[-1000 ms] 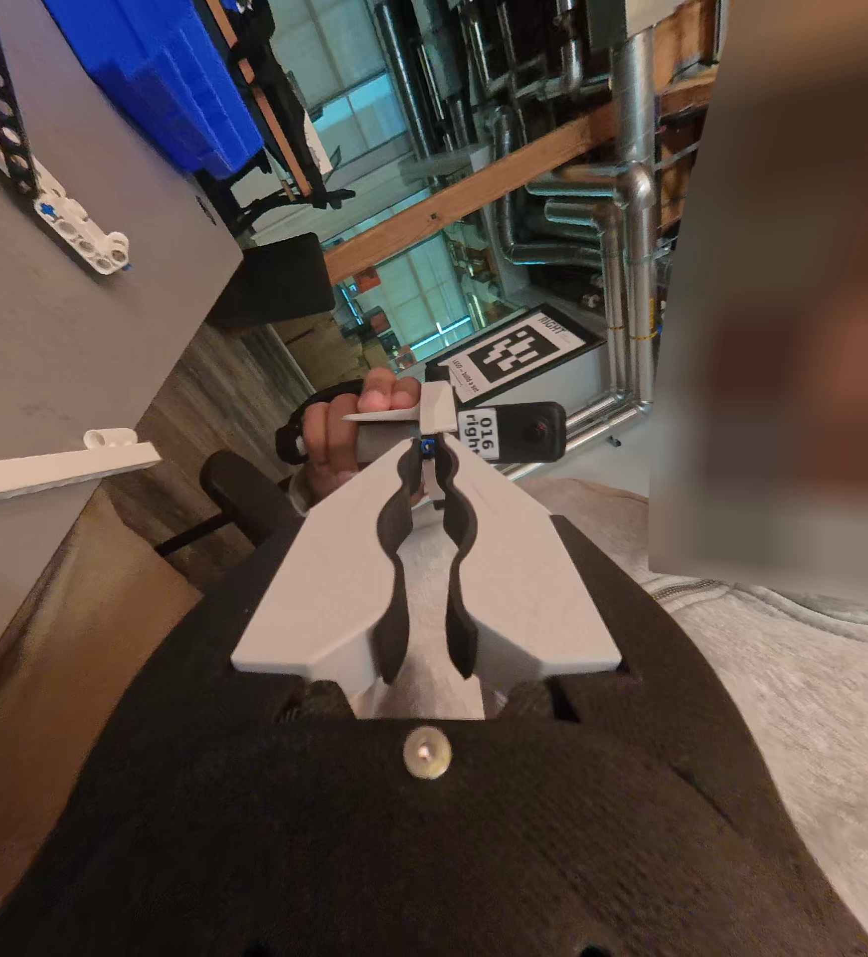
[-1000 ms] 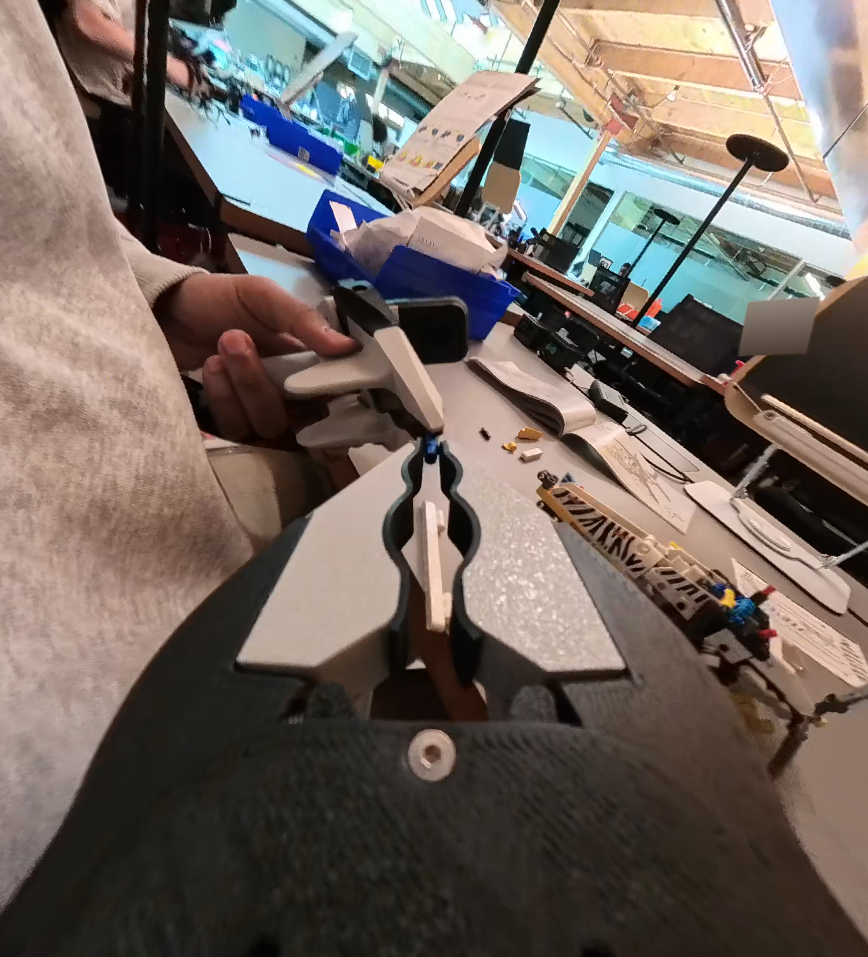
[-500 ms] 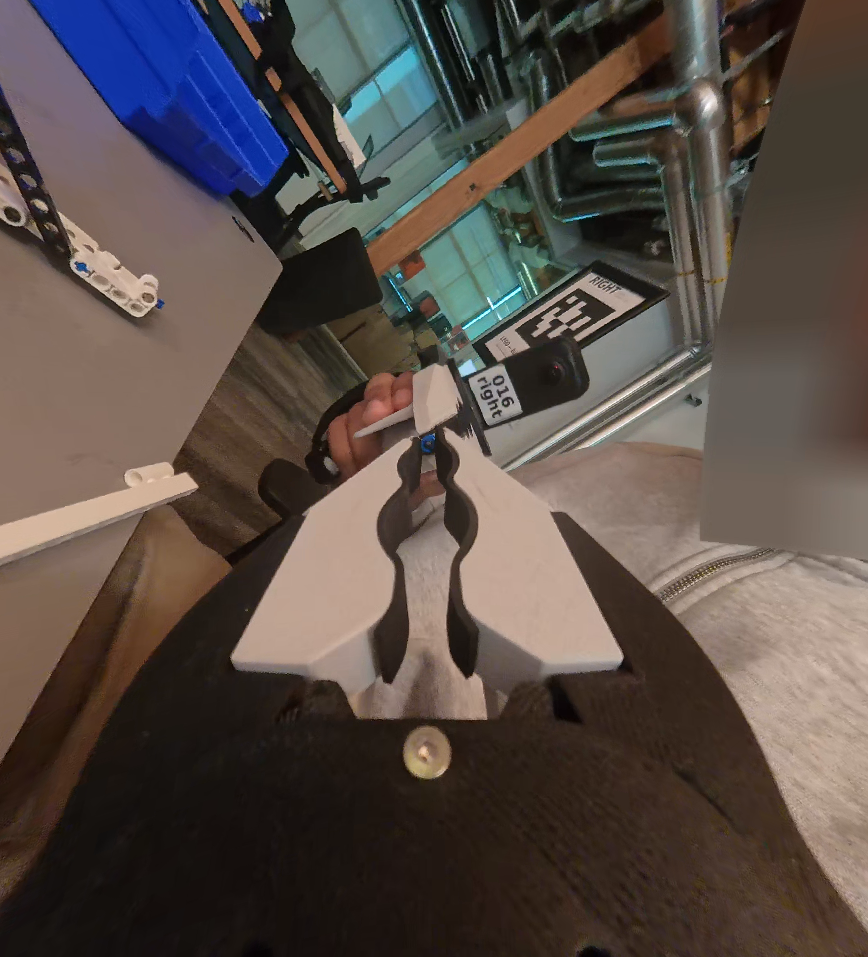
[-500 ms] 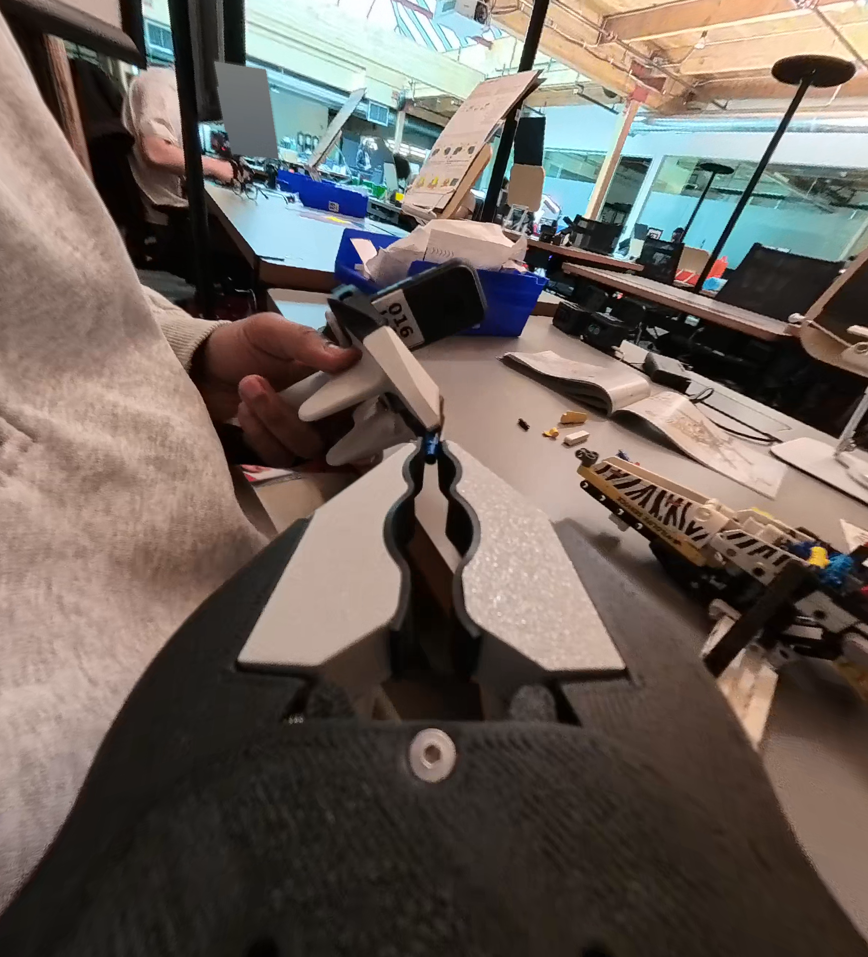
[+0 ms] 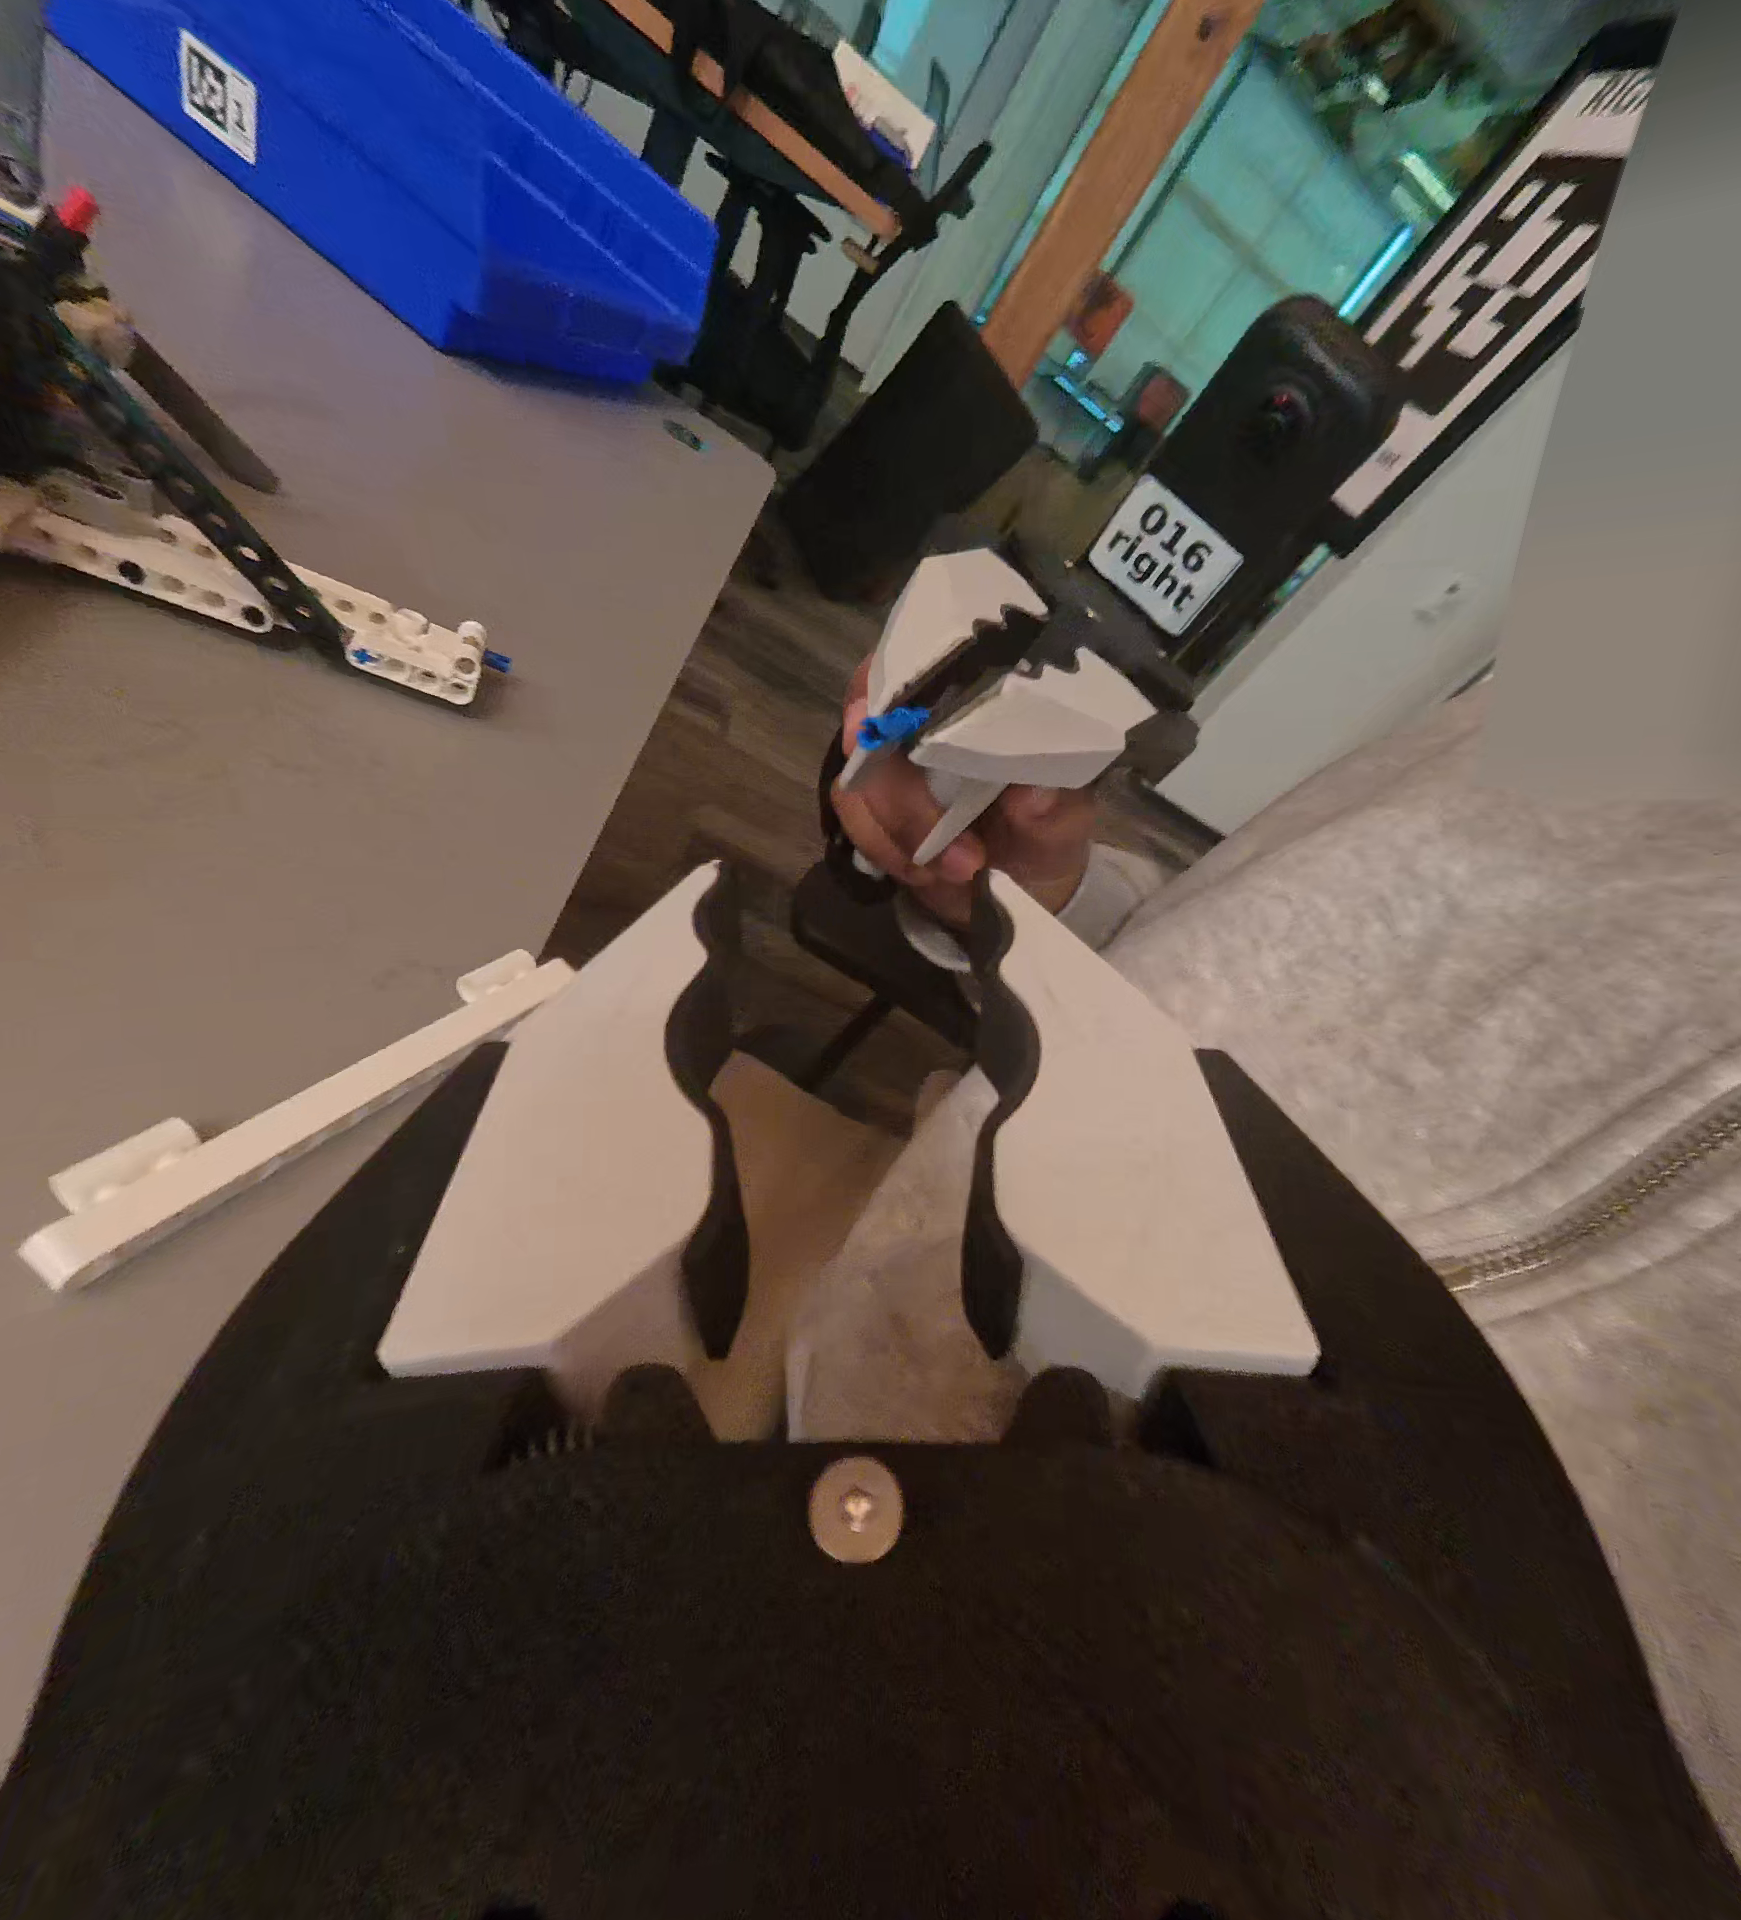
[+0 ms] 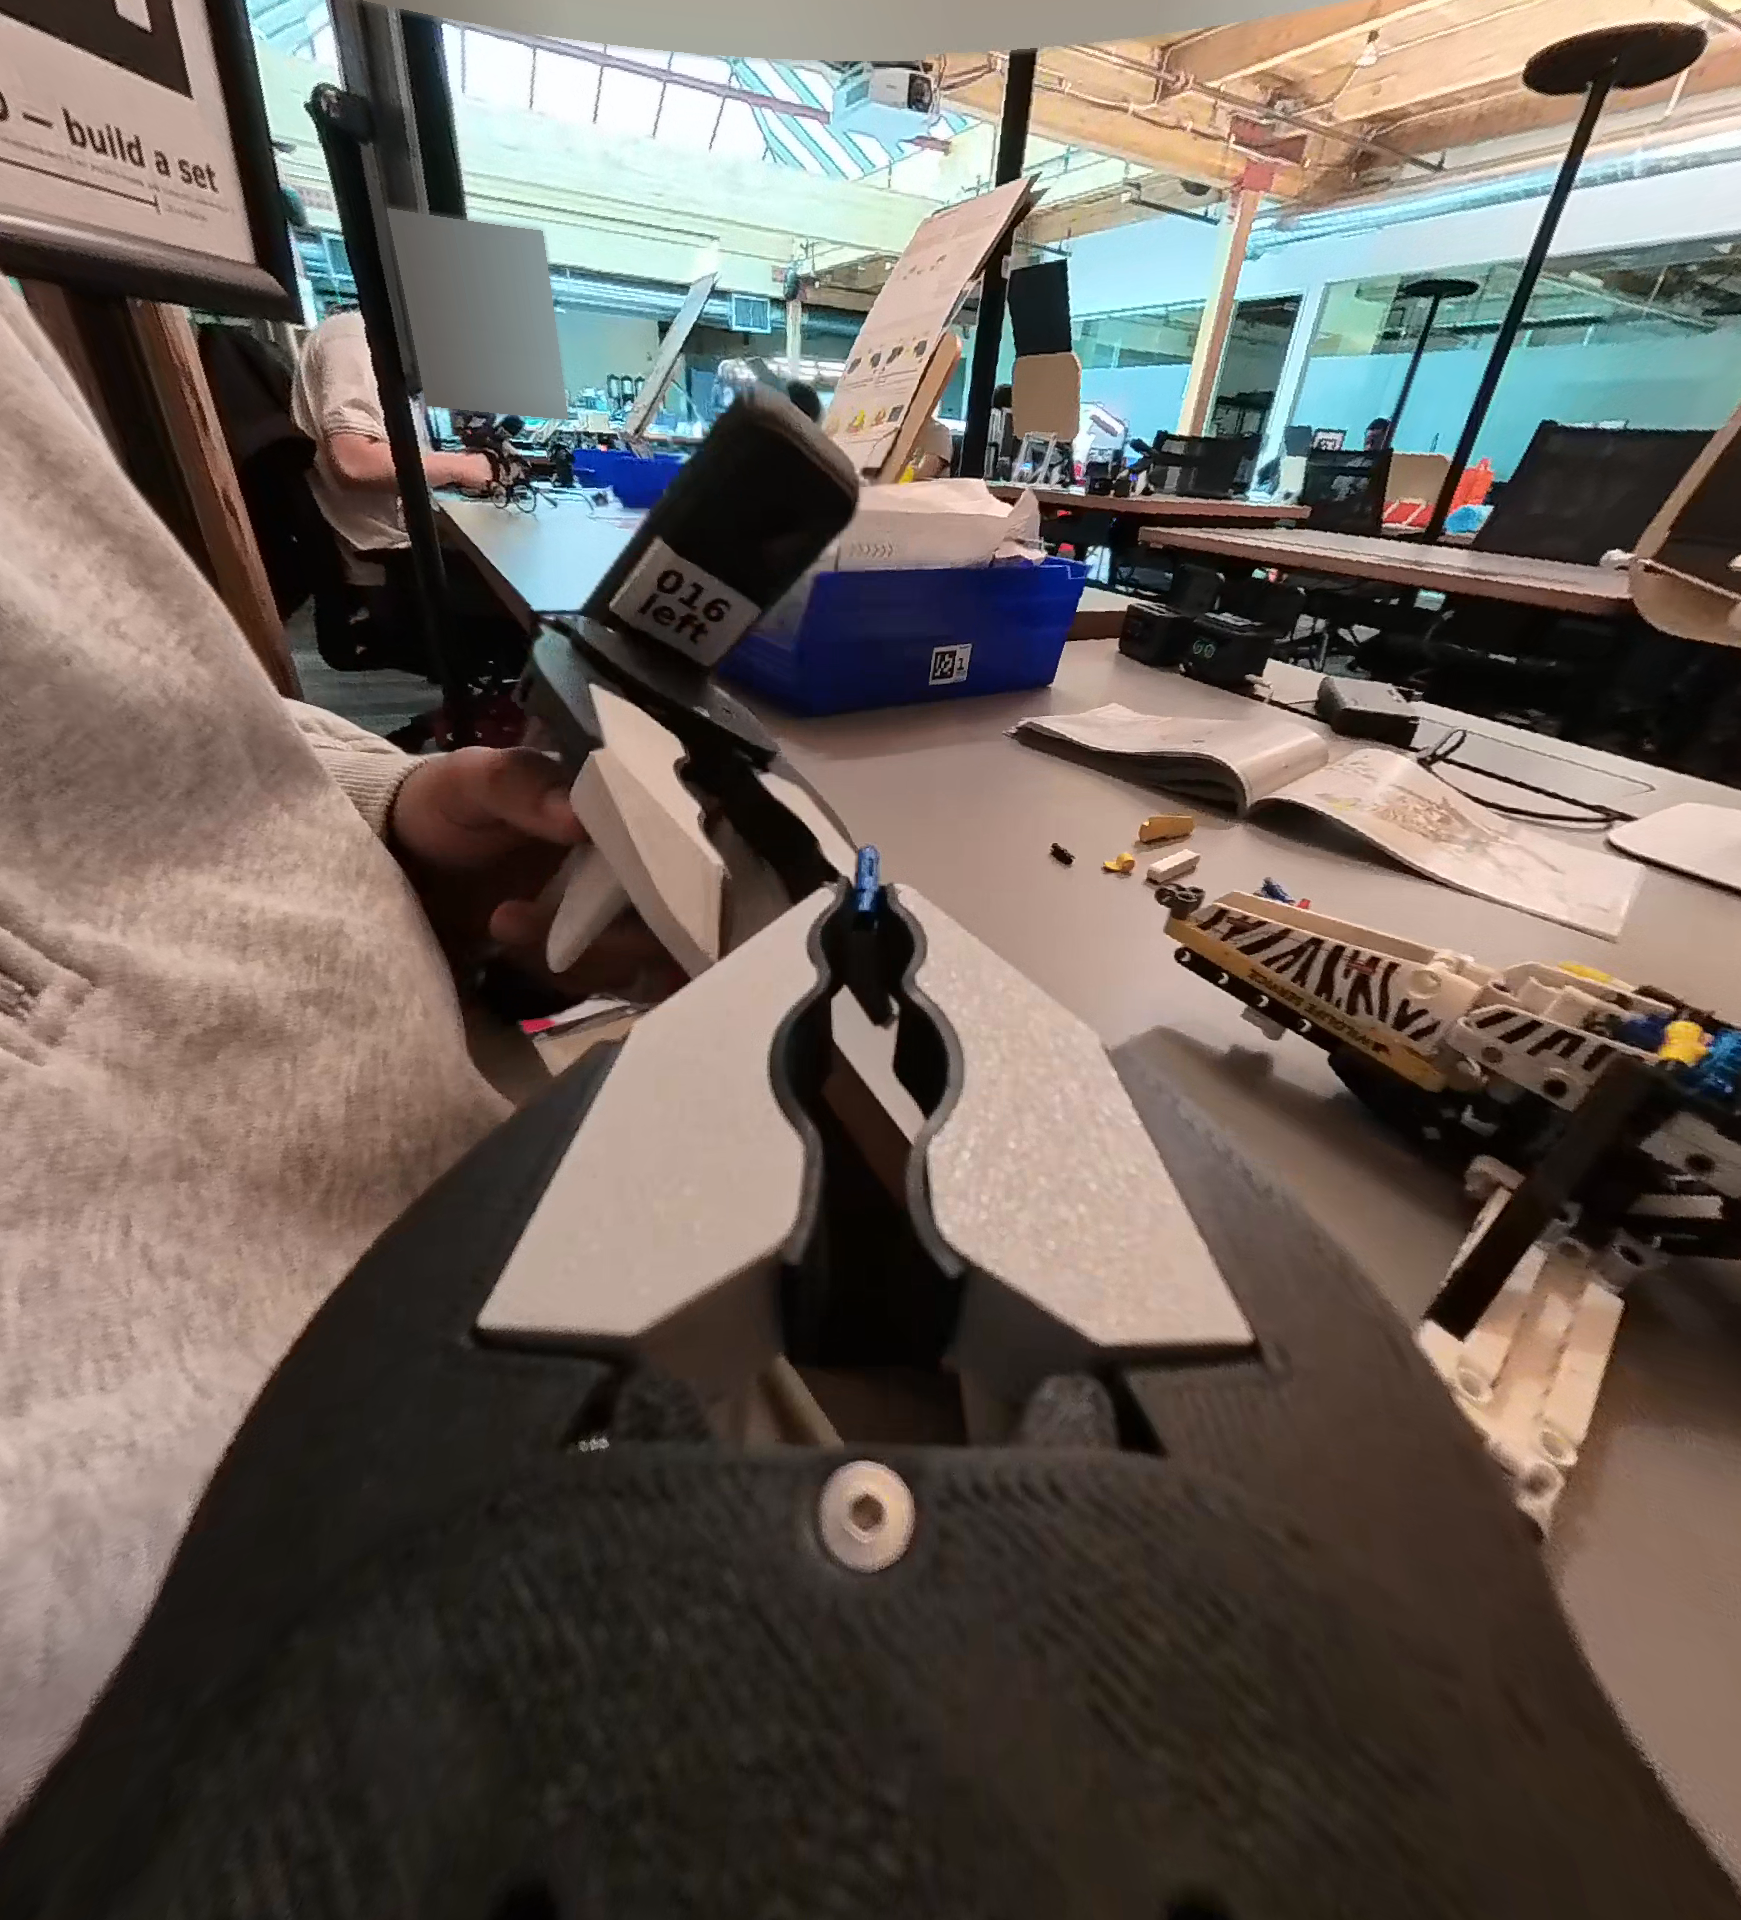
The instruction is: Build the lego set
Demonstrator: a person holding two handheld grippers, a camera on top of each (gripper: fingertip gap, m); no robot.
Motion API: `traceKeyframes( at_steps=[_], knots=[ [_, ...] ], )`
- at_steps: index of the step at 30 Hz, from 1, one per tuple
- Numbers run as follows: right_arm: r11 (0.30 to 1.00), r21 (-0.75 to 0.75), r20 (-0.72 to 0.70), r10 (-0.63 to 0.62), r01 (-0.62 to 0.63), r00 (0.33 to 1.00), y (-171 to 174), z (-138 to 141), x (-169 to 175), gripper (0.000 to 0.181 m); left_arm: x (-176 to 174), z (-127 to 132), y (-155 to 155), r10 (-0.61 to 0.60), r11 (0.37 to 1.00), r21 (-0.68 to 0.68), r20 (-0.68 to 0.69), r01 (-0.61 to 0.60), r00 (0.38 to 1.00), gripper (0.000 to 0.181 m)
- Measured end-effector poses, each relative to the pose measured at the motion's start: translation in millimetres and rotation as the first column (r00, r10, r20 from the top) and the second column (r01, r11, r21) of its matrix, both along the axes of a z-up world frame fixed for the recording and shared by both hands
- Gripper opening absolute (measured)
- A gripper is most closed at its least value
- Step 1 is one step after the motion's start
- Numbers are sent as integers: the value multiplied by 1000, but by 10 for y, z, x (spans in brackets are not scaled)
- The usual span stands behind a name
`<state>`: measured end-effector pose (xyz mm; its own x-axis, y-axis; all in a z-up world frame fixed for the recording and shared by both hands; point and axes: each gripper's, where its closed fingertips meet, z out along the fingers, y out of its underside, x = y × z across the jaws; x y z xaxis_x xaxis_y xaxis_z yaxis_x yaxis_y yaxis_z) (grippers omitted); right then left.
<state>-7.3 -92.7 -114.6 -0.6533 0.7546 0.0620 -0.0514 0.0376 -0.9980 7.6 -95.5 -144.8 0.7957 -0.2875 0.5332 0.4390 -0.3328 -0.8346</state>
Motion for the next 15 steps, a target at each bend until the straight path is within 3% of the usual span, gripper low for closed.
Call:
traceKeyframes(
  at_steps=[1, 6, 10, 15],
  knots=[
    [1000, 1, 5, -4, 4, 1000, 15, -9, -6, 2, -12, -16, 0, 7, 1000, -8, -26, -7, 1000, 43],
    [999, 35, 47, -13, 11, 999, 82, -98, -27, 3, -154, -127, 14, 75, 995, -52, -190, -87, 979, 52],
    [999, 14, 76, -50, 49, 996, 249, -112, -55, 3, -358, -210, -7, 119, 984, -81, -360, -158, 925, 54],
    [995, 21, 230, -104, 102, 968, 413, -377, -176, 3, -471, -390, -24, 26, 974, -175, -545, -144, 838, 47]
  ],
)
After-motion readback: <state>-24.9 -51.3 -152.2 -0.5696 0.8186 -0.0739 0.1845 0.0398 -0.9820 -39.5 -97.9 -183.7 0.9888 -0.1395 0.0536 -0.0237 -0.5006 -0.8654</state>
